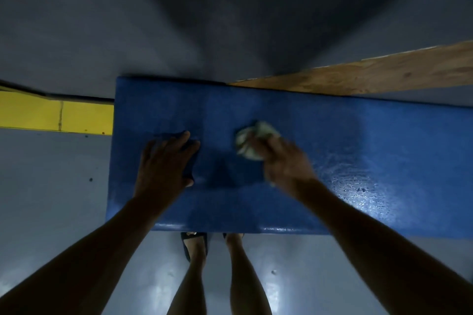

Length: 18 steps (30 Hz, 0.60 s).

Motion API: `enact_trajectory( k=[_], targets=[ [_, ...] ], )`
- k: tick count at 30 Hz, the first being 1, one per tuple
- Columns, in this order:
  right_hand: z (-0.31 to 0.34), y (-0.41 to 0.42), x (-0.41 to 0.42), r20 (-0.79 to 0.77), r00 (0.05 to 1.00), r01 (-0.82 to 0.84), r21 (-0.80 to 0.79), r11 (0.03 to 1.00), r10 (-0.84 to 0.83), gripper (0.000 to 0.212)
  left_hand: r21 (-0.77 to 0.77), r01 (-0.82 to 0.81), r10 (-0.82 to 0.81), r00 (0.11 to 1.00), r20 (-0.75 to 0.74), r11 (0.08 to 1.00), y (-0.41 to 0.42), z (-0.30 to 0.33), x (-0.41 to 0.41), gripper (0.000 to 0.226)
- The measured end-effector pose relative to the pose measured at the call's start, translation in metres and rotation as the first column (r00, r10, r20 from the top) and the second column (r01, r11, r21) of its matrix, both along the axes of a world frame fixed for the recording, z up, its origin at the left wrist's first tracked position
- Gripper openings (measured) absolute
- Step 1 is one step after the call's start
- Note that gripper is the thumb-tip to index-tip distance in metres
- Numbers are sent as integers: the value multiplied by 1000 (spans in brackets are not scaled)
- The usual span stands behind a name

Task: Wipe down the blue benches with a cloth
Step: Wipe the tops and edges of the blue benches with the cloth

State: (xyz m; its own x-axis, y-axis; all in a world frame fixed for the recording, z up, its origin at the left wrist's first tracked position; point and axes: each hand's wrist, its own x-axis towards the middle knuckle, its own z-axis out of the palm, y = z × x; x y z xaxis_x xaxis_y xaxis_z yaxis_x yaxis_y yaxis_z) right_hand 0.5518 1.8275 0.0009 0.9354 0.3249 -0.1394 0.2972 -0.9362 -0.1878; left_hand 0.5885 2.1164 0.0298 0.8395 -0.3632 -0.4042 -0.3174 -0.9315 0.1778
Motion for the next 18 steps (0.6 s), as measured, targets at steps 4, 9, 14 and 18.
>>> enact_trajectory(
  k=[4,9,14,18],
  targets=[
    [3,-36,14,-76,747,663,1,749,-661,69,5,-13,13,1000,1,1000,0,-1,0,97],
    [-3,66,36,-173,613,790,136,598,-771,64,-25,-25,25,1000,6,999,-1,0,-1,96],
    [2,35,46,-89,977,203,91,975,-195,60,-9,-61,61,997,-52,998,-4,3,-1,93],
    [2,-48,48,-45,890,456,60,888,-454,60,2,-59,59,997,-49,998,-5,1,-1,93]
  ],
)
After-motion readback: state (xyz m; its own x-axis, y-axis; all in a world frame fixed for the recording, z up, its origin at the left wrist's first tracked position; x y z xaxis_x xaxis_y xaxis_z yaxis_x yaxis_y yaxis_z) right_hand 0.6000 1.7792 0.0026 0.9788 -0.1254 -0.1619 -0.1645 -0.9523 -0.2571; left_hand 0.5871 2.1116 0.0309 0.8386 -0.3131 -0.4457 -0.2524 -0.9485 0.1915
